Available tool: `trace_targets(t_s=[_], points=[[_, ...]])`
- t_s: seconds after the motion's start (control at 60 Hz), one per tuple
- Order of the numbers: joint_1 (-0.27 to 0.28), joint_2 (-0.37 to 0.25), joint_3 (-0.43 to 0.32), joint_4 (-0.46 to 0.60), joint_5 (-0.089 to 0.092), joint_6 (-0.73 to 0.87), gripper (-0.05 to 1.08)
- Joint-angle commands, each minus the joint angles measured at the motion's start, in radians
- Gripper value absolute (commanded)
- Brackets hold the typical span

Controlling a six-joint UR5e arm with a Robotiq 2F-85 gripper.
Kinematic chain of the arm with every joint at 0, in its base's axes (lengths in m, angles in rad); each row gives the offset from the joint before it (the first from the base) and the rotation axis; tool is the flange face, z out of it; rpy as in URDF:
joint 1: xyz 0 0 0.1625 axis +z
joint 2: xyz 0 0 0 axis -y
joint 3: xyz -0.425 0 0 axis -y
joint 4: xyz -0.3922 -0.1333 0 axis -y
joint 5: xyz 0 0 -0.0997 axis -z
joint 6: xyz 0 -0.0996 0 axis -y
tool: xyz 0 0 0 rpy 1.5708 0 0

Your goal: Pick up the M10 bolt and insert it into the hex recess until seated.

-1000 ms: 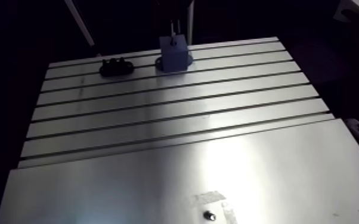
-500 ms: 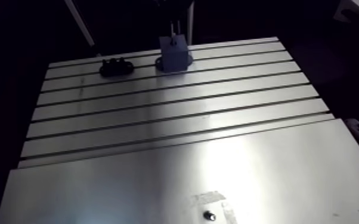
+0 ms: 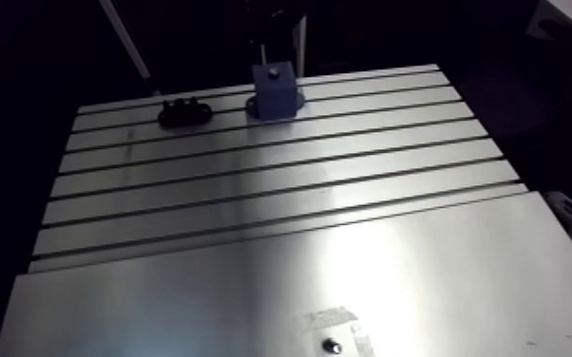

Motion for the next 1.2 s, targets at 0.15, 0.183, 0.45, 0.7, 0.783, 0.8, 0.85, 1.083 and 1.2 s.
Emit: trace_targets(t_s=[0.15, 0.183, 0.45, 0.7, 0.783, 0.8, 0.85, 1.083, 1.2], points=[[-0.009, -0.018, 0.0, -0.013, 0.01, 0.066, 0.0], [-0.009, -0.028, 0.0, -0.013, 0.015, 0.066, 0.0], [0.002, -0.052, -0.008, -0.012, 0.013, 0.104, 0.01], [0.001, -0.051, -0.003, -0.01, 0.002, 0.164, 0.05], [0.001, -0.049, 0.0, -0.013, 0.003, 0.221, 0.31], [0.001, -0.049, 0.0, -0.013, 0.003, 0.221, 0.31], [-0.001, -0.052, 0.003, -0.013, 0.012, 0.246, 0.46], [0.003, -0.043, 0.006, -0.013, 0.014, 0.335, 0.54], [0.006, -0.037, 0.009, -0.013, 0.01, 0.383, 0.55]])
